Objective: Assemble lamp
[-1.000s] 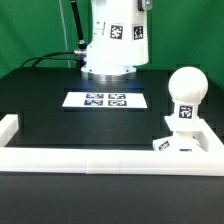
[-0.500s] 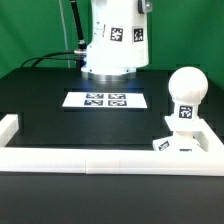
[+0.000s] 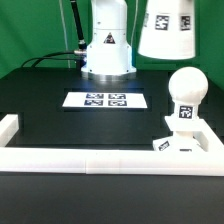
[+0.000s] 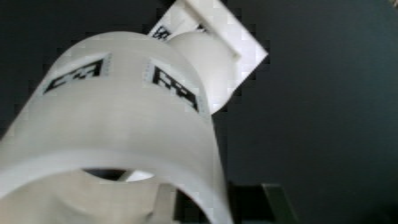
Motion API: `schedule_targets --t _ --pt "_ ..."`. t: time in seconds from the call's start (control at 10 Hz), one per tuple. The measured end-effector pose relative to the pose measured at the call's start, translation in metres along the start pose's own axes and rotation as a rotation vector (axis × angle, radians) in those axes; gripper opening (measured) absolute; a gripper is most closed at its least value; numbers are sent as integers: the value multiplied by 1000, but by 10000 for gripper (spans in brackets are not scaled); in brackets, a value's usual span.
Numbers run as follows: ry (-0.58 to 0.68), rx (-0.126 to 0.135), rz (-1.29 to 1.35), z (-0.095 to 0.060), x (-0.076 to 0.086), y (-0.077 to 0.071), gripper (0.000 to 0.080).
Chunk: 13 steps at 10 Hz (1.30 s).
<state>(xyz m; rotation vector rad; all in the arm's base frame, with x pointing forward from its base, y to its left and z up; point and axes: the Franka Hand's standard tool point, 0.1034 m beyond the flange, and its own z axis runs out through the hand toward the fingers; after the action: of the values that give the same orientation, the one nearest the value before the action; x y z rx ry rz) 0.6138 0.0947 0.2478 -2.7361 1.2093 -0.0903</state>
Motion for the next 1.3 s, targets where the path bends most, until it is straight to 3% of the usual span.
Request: schedule_targets --t 0.2,0.6,1.3 --pt "4 -3 -22 9 -3 -13 44" --pt "8 -17 -41 33 -8 -17 44" --pt "1 -67 -55 79 -8 -22 44"
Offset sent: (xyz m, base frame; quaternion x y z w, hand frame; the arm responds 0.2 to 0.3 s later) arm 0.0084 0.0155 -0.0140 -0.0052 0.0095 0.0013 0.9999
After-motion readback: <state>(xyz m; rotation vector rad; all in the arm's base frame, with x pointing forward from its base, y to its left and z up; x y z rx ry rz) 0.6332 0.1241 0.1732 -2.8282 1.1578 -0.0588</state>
